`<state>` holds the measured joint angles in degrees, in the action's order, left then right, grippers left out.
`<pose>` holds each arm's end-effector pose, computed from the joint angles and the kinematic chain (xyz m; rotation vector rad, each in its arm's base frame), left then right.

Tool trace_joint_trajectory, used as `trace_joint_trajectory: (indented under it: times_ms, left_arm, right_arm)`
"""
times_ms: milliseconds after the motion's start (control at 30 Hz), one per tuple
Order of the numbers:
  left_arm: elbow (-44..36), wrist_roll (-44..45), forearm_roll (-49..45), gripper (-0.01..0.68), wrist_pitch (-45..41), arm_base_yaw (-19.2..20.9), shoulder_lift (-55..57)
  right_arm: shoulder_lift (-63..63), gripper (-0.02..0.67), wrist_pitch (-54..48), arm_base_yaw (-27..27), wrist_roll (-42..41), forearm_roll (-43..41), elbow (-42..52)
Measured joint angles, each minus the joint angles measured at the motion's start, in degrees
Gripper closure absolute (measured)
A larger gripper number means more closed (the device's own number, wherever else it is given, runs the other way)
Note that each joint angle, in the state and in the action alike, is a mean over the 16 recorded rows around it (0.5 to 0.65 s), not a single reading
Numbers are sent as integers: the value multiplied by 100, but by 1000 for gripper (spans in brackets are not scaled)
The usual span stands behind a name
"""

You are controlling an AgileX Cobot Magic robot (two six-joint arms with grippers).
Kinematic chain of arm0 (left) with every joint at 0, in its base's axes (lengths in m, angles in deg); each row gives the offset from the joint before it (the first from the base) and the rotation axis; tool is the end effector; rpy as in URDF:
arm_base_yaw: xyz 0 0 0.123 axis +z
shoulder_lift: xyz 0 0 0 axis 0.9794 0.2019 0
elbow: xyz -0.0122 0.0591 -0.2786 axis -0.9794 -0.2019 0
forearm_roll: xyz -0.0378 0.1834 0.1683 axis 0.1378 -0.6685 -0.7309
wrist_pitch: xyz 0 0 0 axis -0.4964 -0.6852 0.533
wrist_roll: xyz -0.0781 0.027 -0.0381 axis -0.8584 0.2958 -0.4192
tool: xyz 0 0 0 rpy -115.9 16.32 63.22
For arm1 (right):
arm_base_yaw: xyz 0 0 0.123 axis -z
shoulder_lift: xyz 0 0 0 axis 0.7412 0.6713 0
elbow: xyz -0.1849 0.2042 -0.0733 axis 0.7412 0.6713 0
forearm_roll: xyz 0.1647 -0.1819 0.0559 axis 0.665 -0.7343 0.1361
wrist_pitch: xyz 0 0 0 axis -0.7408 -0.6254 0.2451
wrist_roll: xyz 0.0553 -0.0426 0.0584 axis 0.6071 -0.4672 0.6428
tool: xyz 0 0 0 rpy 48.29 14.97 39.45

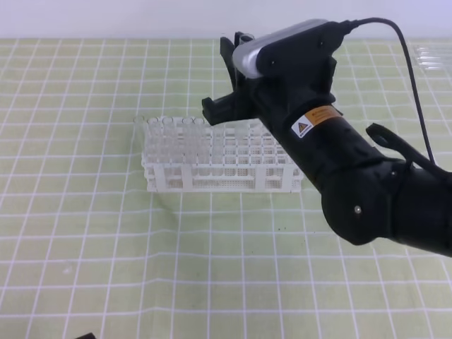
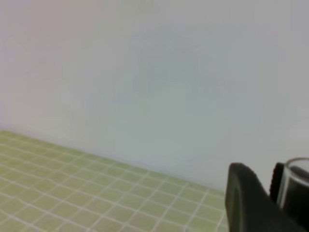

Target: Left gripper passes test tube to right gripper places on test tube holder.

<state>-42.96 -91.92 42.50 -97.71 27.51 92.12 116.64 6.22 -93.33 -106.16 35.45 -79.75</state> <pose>0.0425 -0.0489 0.1905 0.6007 1.7101 -0.7624 0.2780 0.2531 0.3127 -0.3812 1.3896 0.4800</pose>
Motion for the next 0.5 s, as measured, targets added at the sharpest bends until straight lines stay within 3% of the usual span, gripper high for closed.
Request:
trace_joint_trajectory:
  times_ms: [500]
  left_arm:
    - [29,-1,0,673,-31,1,-11]
  right_arm:
    - [659,641,506,9,-101,344,-22]
